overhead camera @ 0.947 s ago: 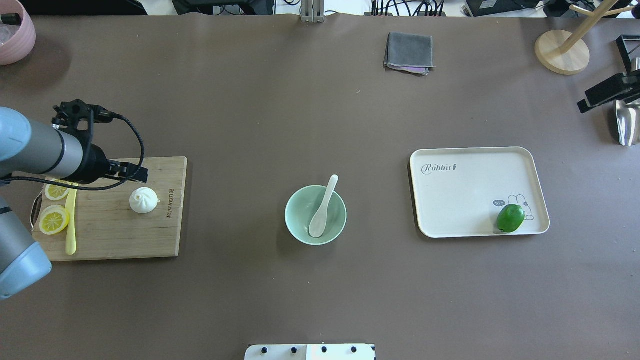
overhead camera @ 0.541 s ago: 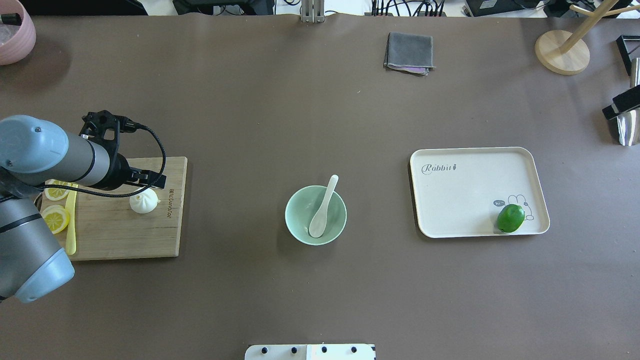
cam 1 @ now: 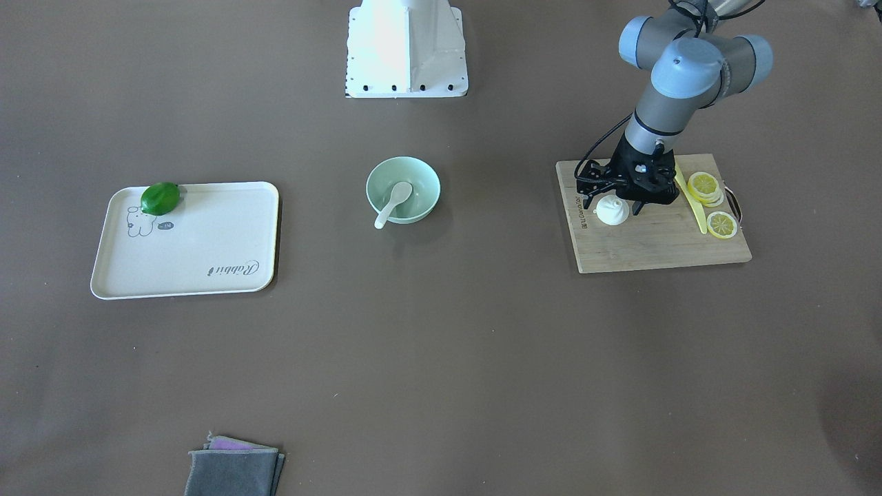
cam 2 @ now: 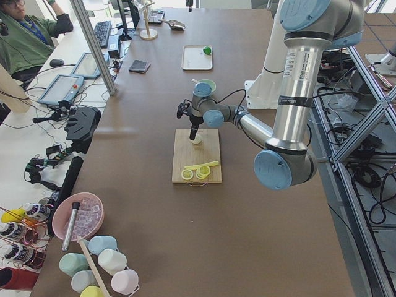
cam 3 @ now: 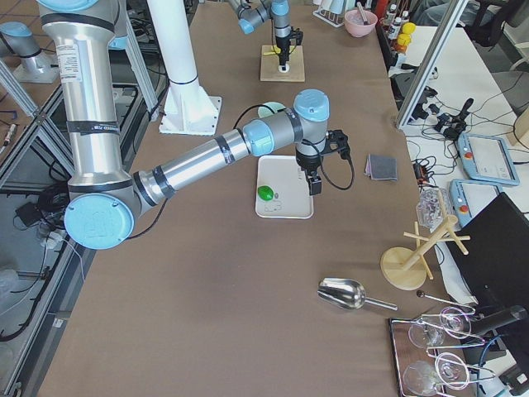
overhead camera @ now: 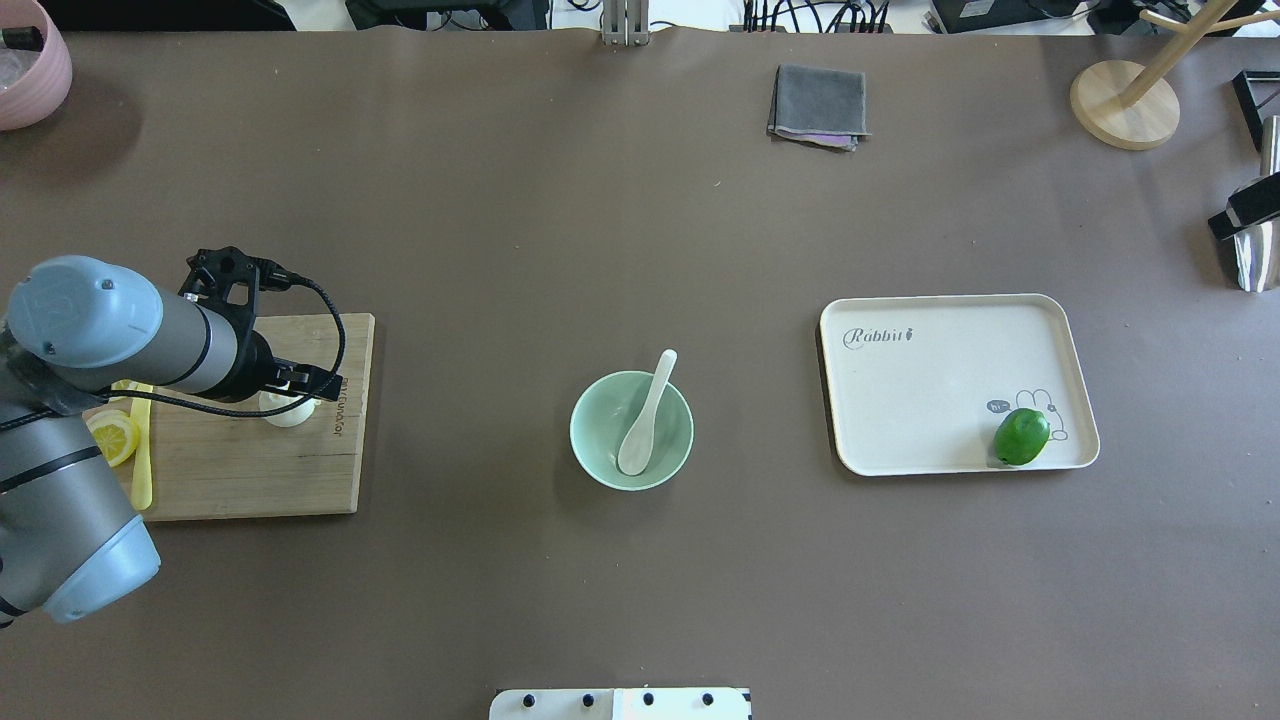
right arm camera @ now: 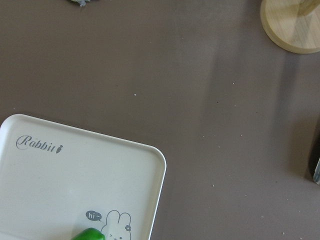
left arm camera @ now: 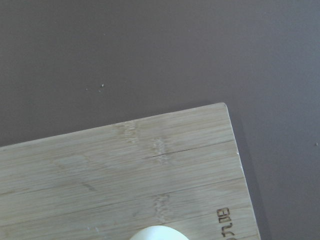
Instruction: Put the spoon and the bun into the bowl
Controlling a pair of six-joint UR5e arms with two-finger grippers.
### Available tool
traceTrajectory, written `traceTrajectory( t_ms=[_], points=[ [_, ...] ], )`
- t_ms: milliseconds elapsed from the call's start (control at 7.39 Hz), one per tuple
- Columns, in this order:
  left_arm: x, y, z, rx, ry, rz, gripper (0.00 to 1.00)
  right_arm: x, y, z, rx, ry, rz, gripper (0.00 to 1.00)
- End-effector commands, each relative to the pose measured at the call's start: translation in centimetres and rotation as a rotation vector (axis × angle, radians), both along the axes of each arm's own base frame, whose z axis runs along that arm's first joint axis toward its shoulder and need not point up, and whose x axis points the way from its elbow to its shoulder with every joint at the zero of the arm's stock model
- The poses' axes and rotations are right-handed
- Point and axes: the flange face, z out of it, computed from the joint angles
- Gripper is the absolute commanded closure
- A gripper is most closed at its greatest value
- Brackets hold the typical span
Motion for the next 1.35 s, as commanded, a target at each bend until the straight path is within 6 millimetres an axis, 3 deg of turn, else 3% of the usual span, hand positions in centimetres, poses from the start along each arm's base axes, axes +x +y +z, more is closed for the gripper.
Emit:
traceTrajectory(
  t_ms=[0,271,406,541,677,812,1218],
  points=[
    [0.5,0.5,0.7,-0.007,-0.012,0.014,0.12,0.0,0.0,0.0,-0.001,0.000,0.001,0.00],
    [0.6,0.4,1.5,-0.013,-0.023,0.016,0.21,0.0,0.0,0.0,-0.002,-0.001,0.002,0.00],
    [0.5,0.3,1.5,-0.014,-0.025,0.014,0.31,0.0,-0.1,-0.1,0.000,-0.001,0.002,0.00],
    [0.5,0.3,1.5,-0.014,-0.025,0.014,0.50,0.0,-0.1,-0.1,0.001,-0.001,0.002,0.00],
    [0.5,0.4,1.3,-0.012,-0.021,0.014,0.78,0.0,-0.1,-0.1,0.000,-0.001,0.003,0.00],
    [0.4,0.5,0.8,-0.005,-0.012,0.014,1.00,0.0,0.0,-0.1,0.000,-0.001,0.002,0.00],
    [-0.3,0.8,-5.4,0.046,0.089,0.001,1.00,0.0,0.0,0.1,0.002,0.002,-0.001,0.00]
  ],
)
